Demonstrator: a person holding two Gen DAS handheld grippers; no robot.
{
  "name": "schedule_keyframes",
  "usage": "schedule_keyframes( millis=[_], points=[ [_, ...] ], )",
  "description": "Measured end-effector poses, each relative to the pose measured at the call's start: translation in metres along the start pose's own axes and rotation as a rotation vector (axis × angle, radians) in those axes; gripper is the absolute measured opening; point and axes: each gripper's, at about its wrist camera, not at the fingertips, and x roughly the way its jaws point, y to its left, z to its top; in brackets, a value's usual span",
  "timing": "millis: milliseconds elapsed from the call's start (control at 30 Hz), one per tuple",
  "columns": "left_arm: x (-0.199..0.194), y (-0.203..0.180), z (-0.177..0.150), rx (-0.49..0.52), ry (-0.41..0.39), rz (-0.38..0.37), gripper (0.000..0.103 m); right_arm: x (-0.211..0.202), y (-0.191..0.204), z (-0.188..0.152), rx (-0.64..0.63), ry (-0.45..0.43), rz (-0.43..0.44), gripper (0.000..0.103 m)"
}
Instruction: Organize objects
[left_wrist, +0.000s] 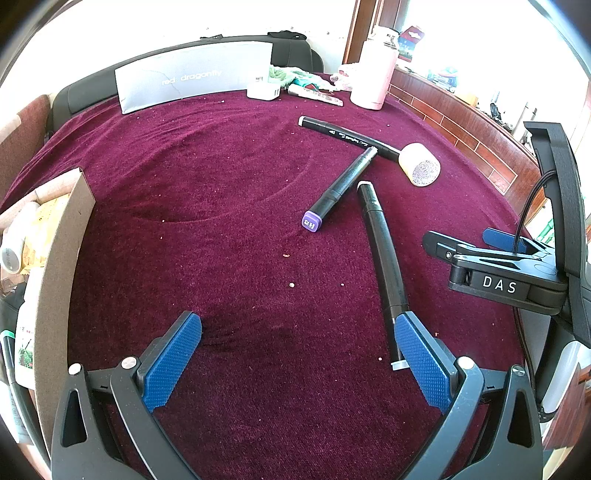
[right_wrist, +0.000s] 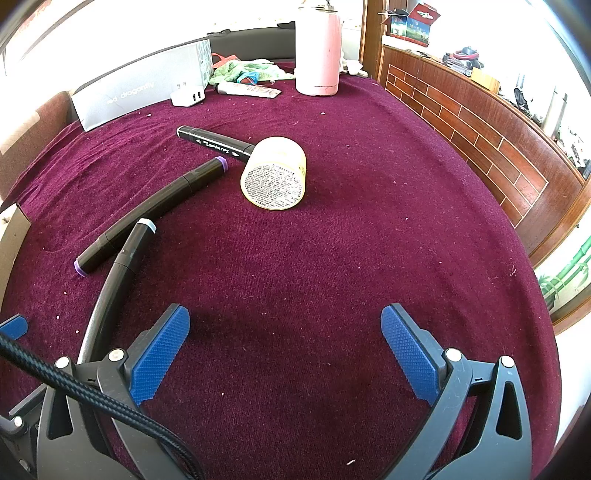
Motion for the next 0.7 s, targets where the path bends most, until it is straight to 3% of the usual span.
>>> schedule_keyframes(
  millis=[700],
  points=[
    [0.0009,0.0001,0.0005,0.000,0.000,0.000,0.101,-0.0005,-0.0003,0.0003,-0.001,0.000,0.000,0.103]
  ],
)
